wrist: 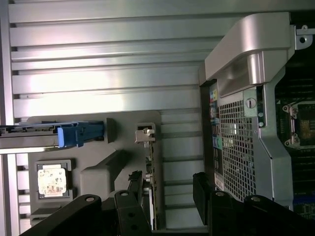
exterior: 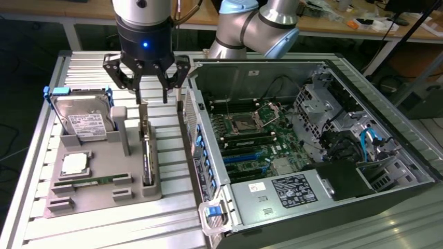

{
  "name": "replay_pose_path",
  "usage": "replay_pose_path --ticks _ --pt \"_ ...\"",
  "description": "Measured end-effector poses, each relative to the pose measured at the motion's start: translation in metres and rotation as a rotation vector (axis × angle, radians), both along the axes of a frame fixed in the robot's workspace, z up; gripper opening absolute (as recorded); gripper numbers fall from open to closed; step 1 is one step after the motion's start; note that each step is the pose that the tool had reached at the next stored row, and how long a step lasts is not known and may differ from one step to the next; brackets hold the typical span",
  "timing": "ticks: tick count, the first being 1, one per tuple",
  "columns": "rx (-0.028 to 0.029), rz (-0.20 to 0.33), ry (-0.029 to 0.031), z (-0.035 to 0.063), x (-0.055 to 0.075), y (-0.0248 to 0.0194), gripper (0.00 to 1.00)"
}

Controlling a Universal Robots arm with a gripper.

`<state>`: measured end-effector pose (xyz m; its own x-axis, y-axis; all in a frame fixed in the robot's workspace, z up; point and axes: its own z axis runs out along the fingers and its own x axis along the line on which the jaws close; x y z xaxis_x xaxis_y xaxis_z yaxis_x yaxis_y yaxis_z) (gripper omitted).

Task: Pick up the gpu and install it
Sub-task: 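Pick up the gpu and move the gpu toward the slot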

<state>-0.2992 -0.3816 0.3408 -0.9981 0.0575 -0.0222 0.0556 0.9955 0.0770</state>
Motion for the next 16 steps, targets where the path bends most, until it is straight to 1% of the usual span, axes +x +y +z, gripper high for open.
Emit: replay_pose_path --ticks 13,16 --pt "0.0001 0.000 -0.0002 -0.0027 -0.0001 0.0000 0.54" --pt "0.0001 0.000 -0.0002 -0.0038 -0.0004 -0.0007 0.54"
